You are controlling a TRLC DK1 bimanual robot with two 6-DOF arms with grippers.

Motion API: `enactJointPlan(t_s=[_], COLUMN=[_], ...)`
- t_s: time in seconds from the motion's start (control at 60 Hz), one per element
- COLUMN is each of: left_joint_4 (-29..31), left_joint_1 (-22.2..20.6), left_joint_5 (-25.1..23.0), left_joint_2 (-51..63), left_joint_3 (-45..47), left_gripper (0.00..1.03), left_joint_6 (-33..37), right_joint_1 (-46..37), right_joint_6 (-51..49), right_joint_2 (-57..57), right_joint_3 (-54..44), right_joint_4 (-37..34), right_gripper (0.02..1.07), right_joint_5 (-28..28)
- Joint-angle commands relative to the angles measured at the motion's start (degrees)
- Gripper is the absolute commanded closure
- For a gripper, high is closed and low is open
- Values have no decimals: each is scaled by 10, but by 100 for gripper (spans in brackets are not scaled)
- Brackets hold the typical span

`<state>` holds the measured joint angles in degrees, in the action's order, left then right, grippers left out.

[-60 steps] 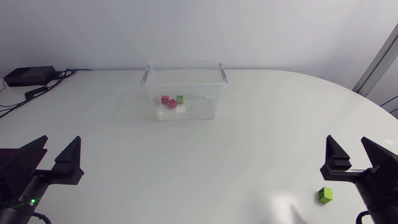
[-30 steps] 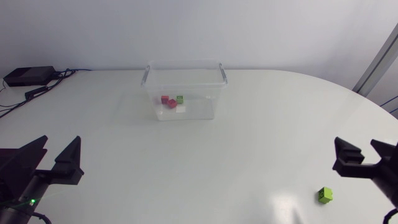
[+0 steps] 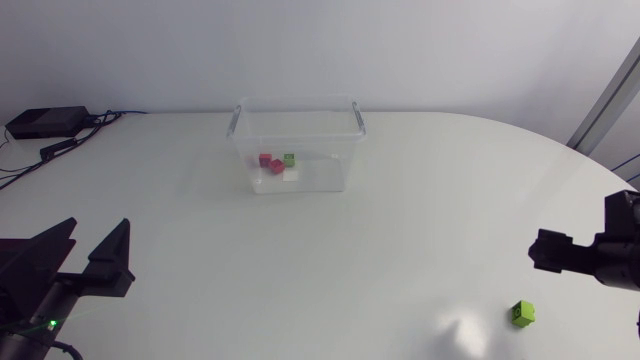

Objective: Place the duplo bricks in the container

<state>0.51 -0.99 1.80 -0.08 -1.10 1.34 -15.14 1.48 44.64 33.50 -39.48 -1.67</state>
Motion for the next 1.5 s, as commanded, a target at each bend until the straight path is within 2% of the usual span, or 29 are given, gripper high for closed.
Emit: enactJointPlan(t_s=[0.0, 0.15, 0.317, 0.483, 0.75, 0.95, 1.067, 1.167, 1.233, 1.25, 1.317, 1.483], left_joint_4=[-5, -5, -4, -5, -5, -4, -4, -5, -5, -5, -5, -5], left_joint_1=[-5, -5, -5, -5, -5, -6, -6, -7, -6, -6, -6, -7], left_joint_5=[3, 3, 3, 3, 3, 3, 3, 3, 3, 3, 3, 3], left_joint_2=[-6, -6, -6, -6, -6, -6, -6, -6, -6, -6, -6, -6], left_joint_3=[11, 11, 11, 11, 11, 11, 11, 11, 11, 11, 11, 11], left_gripper=[4, 4, 4, 4, 4, 4, 4, 4, 4, 4, 4, 4], left_joint_6=[1, 1, 1, 1, 1, 1, 1, 1, 1, 1, 1, 1], right_joint_1=[-6, -30, -51, -56, -55, -55, -55, -51, -45, -32, -25, -24], right_joint_6=[19, 19, 13, 19, 24, 33, 34, 29, 19, 16, 11, 3], right_joint_2=[25, 101, 174, 267, 327, 374, 378, 358, 345, 343, 345, 345], right_joint_3=[-13, -2, 5, 8, -5, 1, 6, -3, -12, -14, -17, -27], right_joint_4=[-9, -41, -64, -64, -21, -19, -9, 14, 34, 42, 44, 44], right_gripper=[7, 7, 7, 7, 7, 8, 24, 59, 71, 77, 83, 89], right_joint_5=[-3, -25, -77, -77, -68, -52, -40, -39, -25, -8, -2, -4])
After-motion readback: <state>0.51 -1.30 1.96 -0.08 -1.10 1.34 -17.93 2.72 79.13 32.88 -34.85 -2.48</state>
